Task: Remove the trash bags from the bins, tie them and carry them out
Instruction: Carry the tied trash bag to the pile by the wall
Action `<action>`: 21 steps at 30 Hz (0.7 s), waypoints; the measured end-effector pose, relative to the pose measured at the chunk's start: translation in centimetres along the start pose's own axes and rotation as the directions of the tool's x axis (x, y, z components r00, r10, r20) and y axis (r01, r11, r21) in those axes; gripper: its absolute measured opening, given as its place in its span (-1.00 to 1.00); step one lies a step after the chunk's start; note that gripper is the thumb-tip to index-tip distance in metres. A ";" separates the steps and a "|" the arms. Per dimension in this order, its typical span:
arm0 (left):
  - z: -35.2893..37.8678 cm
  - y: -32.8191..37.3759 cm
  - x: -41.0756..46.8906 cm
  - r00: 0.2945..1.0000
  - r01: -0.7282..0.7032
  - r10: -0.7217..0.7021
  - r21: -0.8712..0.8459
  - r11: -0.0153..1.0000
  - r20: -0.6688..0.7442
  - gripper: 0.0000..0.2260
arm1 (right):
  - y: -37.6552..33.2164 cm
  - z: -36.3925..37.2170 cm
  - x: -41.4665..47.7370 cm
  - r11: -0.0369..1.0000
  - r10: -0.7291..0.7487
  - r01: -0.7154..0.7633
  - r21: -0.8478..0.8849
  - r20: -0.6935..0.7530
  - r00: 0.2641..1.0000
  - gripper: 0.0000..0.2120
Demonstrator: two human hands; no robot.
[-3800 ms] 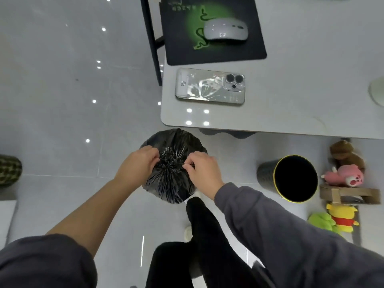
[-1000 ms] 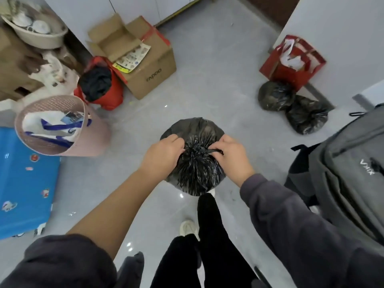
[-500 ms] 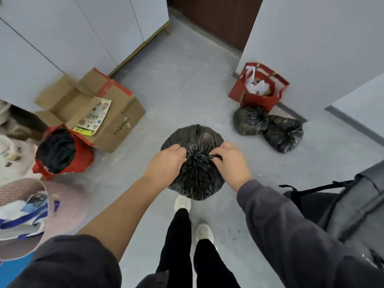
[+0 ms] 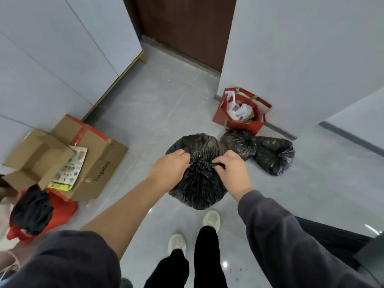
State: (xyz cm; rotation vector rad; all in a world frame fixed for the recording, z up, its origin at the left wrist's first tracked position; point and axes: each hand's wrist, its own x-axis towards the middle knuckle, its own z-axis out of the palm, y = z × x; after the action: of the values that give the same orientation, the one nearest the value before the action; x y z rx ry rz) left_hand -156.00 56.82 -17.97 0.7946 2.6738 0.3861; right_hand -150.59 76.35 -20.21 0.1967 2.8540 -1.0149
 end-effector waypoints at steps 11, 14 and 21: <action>0.7 3.4 17.5 0.991 -0.107 0.106 0.011 0.994 0.087 -0.85 | 9.2 -5.4 10.8 0.988 0.155 -0.157 -0.009 -0.082 0.984 -0.84; 1.9 5.1 22.7 0.979 -0.153 0.150 0.017 0.988 0.137 -0.85 | 12.5 -6.4 12.9 0.974 0.224 -0.227 -0.012 -0.135 0.965 -0.85; 7.9 12.0 33.4 0.945 -0.235 0.230 -0.006 0.972 0.233 -0.84 | 24.0 -8.3 15.6 0.907 0.420 -0.413 0.081 -0.252 0.872 -0.86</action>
State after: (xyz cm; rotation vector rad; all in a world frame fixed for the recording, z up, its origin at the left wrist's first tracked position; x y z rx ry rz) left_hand -173.78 86.68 -28.70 1.0958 2.3779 0.2984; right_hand -162.65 101.43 -30.91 0.9753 2.8236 -0.9895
